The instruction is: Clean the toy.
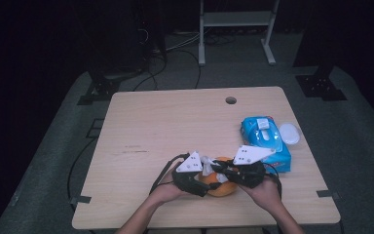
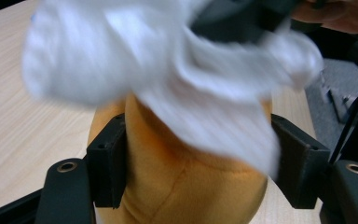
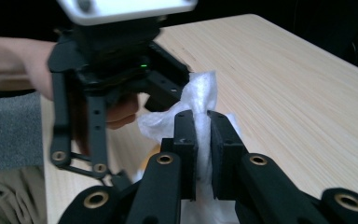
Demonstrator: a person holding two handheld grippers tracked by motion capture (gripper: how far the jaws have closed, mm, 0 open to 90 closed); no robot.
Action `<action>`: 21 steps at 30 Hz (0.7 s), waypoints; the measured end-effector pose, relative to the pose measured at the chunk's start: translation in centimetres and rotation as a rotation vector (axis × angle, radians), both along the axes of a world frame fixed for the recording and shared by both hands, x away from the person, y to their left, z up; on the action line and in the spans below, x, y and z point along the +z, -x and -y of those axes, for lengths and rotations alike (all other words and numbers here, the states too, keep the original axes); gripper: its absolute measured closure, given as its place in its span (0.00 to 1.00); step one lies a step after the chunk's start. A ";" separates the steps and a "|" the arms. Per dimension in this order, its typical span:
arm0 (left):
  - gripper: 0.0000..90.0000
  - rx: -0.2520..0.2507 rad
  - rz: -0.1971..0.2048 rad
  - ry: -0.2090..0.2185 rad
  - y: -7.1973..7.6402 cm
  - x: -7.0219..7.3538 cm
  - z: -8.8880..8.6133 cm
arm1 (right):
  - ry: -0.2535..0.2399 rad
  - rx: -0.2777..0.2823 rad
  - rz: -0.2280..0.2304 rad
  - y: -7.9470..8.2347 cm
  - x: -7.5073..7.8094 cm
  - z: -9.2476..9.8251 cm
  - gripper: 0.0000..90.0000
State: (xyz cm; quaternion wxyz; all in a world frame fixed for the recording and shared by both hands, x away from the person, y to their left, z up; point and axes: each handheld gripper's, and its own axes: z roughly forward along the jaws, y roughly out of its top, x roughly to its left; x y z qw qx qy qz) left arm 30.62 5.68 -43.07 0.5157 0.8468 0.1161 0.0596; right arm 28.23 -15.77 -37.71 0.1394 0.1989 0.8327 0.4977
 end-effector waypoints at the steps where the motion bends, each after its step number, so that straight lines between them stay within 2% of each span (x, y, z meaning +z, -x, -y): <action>1: 0.34 -0.005 0.000 0.006 0.0 -0.1 0.0 | -0.002 -0.007 -0.005 -0.3 0.0 0.1 0.91; 5: 0.34 -0.034 0.046 -0.016 0.6 -0.2 0.4 | 0.012 -0.072 -0.019 -0.8 -0.4 1.7 0.91; 8: 0.34 -0.045 0.057 -0.020 0.8 -0.3 0.6 | 0.020 -0.092 -0.037 -0.9 -0.6 2.6 0.91; 11: 0.33 -0.059 0.070 -0.028 1.1 -0.3 0.9 | 0.001 -0.098 -0.057 -0.4 -0.8 3.3 0.91; 14: 0.33 -0.080 0.090 -0.042 1.3 -0.3 1.2 | -0.004 -0.082 -0.052 -0.1 -0.6 2.8 0.91; 15: 0.33 -0.088 0.098 -0.044 1.4 -0.4 1.2 | -0.007 -0.048 -0.057 0.0 -0.5 1.9 0.91; 16: 0.33 -0.093 0.102 -0.051 1.5 -0.4 1.2 | -0.007 -0.048 -0.057 0.0 -0.5 1.9 0.91; 18: 0.33 -0.091 0.096 -0.053 1.5 -0.4 1.1 | 0.030 -0.034 -0.044 -0.1 -0.5 0.9 0.91; 21: 0.34 -0.097 0.084 -0.043 1.2 -0.5 0.7 | 0.035 -0.046 -0.064 -0.8 -0.6 1.1 0.91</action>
